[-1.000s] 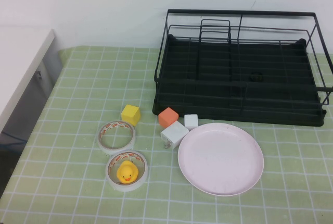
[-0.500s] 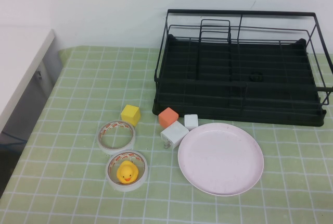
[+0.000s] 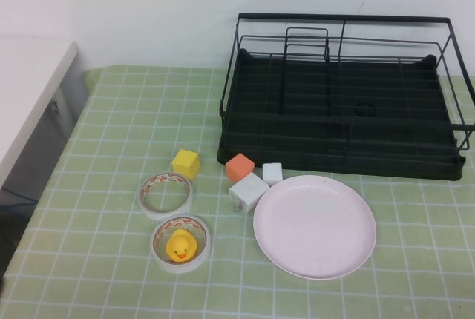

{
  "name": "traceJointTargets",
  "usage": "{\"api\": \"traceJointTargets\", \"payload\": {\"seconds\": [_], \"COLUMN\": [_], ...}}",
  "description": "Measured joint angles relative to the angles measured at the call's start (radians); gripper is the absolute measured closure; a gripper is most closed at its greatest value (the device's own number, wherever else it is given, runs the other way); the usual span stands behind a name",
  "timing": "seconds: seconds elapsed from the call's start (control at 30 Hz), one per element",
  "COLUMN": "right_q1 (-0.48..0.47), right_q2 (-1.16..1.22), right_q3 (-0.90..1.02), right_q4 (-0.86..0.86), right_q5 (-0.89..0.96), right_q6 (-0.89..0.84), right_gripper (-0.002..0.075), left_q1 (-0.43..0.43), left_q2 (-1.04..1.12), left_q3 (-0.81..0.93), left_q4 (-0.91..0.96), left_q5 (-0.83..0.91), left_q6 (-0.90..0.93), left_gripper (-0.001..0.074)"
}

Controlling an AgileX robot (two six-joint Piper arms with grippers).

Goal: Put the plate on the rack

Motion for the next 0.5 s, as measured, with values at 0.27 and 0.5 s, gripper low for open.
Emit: {"api": "traceJointTargets", "payload": {"seconds": [0.27, 0.5], "right_q1": [0.000, 0.000], "right_q2": [0.000, 0.000], "right_q3": [0.000, 0.000], "right_q4": [0.168, 0.205], "right_q5": [0.085, 0.103], "right_q6": [-0.335, -0.424], "right_gripper": [0.0716, 0.0716], "left_q1": [0.000, -0.003], "left_q2": [0.446, 0.868], "left_q3": [-0.354, -0.626], "left_q4": [0.399, 0.336], "left_q5": [0.431, 0.508], "left_q6": [0.212, 0.538], "left_gripper": [0.0737, 0.0737]}}
